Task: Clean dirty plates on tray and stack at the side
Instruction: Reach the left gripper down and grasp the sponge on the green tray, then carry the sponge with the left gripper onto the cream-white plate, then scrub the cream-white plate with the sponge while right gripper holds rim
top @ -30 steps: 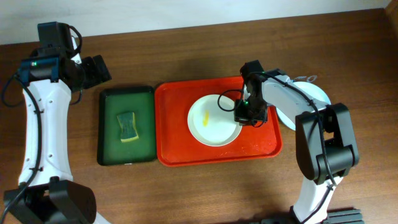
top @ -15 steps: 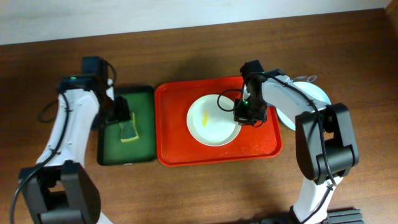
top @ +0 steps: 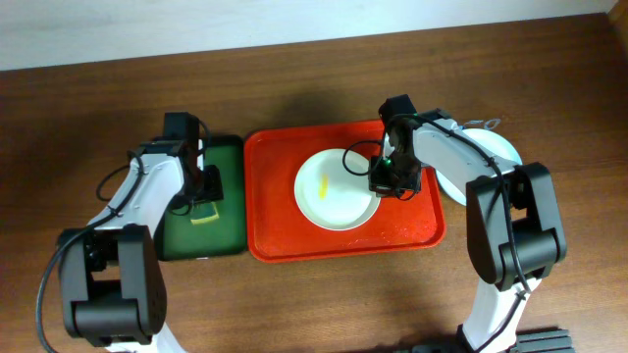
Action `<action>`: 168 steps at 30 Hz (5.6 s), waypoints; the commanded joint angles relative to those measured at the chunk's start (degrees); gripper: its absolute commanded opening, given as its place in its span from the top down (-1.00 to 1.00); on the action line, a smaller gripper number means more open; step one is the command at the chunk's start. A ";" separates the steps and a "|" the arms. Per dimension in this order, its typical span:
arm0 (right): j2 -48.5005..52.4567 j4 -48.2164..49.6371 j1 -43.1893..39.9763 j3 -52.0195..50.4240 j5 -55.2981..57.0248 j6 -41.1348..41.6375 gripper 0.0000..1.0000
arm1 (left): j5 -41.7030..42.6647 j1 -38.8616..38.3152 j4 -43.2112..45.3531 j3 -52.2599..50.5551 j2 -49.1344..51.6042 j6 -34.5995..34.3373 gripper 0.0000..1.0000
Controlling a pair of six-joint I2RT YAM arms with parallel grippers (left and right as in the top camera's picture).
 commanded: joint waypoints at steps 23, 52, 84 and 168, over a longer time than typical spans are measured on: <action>0.04 0.17 -0.04 -0.28 -0.09 0.63 0.90 | 2.12 2.45 -3.58 5.31 3.65 -0.09 0.17; 0.04 2.56 6.82 -0.28 -3.37 -2.14 0.92 | 2.10 -0.61 -17.49 18.32 -5.01 7.45 1.00; 0.04 6.03 6.84 -0.28 -7.19 -2.14 0.92 | 11.39 -16.72 -22.88 28.28 8.92 1.86 1.00; 0.07 12.83 9.77 -5.11 -6.97 2.16 0.92 | 31.32 -19.61 -6.29 12.98 12.00 2.54 1.00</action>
